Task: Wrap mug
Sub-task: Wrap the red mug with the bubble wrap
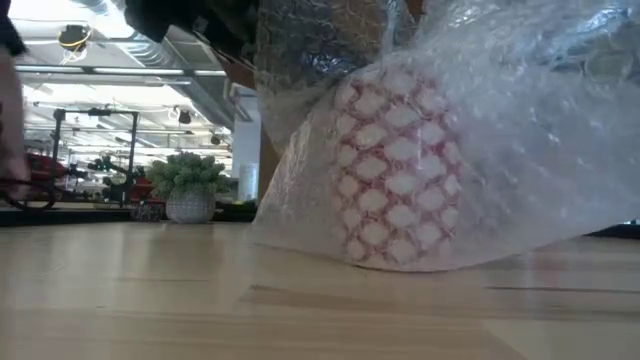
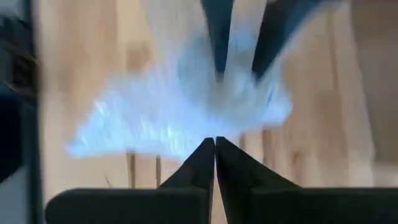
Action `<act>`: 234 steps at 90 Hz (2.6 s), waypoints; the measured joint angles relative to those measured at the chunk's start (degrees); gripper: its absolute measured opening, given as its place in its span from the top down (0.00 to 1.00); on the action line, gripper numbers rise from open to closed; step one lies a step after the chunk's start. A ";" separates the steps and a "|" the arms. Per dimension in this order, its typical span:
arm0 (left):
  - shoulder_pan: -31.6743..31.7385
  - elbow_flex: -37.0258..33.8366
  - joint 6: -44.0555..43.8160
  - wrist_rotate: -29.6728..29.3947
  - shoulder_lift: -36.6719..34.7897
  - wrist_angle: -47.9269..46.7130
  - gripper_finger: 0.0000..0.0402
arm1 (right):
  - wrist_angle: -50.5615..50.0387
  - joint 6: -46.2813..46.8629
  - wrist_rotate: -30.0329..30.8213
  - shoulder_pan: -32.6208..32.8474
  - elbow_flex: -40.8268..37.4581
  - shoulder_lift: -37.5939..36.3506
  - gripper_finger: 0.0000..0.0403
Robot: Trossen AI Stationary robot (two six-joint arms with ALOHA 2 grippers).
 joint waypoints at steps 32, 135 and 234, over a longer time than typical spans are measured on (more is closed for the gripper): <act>0.07 0.93 0.30 0.19 0.16 -0.35 0.68 | 26.53 0.77 10.68 2.82 -11.58 0.05 1.00; -0.75 0.98 0.74 0.28 -7.54 -5.41 0.68 | 26.52 -10.13 6.74 -5.88 -9.59 3.19 1.00; -0.02 1.13 -2.85 0.57 2.45 -0.71 0.68 | 12.03 -13.89 2.32 -7.59 1.51 2.93 1.00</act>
